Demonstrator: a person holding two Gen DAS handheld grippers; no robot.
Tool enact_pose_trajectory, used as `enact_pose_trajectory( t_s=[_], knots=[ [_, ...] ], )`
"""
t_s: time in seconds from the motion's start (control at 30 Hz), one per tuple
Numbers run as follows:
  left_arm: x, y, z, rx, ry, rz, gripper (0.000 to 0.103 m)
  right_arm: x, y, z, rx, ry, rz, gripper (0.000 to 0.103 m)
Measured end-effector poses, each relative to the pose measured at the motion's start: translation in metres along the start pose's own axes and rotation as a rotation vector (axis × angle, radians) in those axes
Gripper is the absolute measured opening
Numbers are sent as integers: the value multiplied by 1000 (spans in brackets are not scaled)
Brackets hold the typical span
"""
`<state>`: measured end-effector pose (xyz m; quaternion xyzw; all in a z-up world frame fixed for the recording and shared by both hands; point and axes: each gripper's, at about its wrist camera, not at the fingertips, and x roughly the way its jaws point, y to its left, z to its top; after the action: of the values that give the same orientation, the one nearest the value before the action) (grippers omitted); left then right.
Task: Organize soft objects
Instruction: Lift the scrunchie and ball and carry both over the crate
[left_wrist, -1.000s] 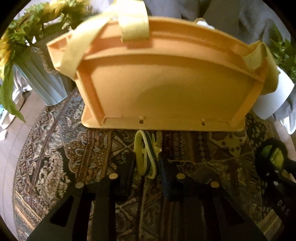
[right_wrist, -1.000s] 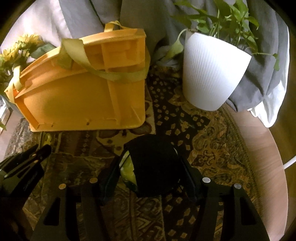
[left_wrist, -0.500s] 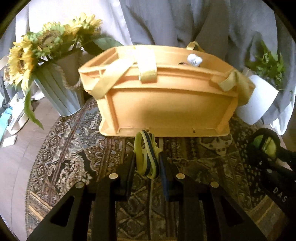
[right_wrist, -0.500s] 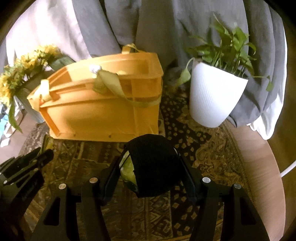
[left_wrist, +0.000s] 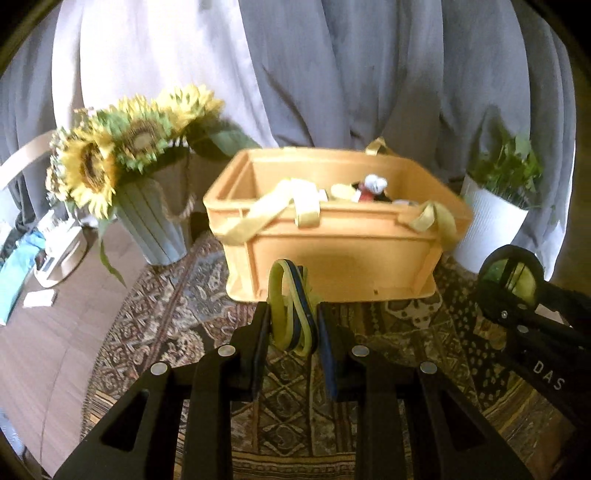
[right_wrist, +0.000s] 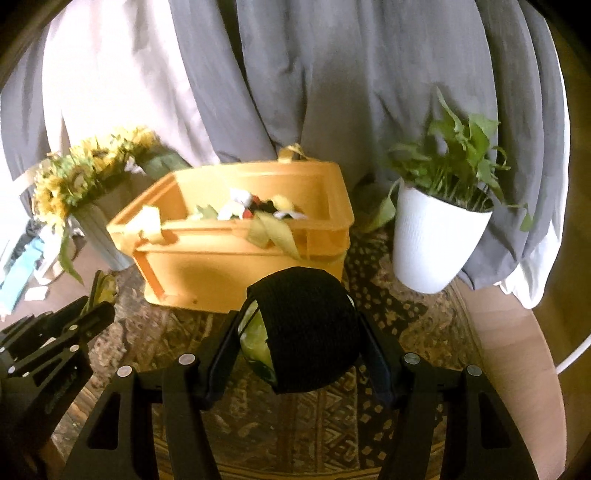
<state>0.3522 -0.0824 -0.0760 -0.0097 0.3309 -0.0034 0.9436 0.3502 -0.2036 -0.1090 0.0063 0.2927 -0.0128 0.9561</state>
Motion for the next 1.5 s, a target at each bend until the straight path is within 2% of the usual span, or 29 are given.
enact_pose_trajectory(
  t_s=[0.4,0.93,1.23,1.5],
  knots=[
    [-31,15,29,-15,-97,-12,26,-20,16,28,-2,-88,76,63],
    [-23,31,83,-4,-175,-45,26,-4,29,86,25,-150,150,63],
    [-9,28,117,43,-201,-50,26,18,30,123,22,-135,184,63],
    [22,30,139,50,-140,-91,26,55,36,139,31,-47,228,63]
  ],
)
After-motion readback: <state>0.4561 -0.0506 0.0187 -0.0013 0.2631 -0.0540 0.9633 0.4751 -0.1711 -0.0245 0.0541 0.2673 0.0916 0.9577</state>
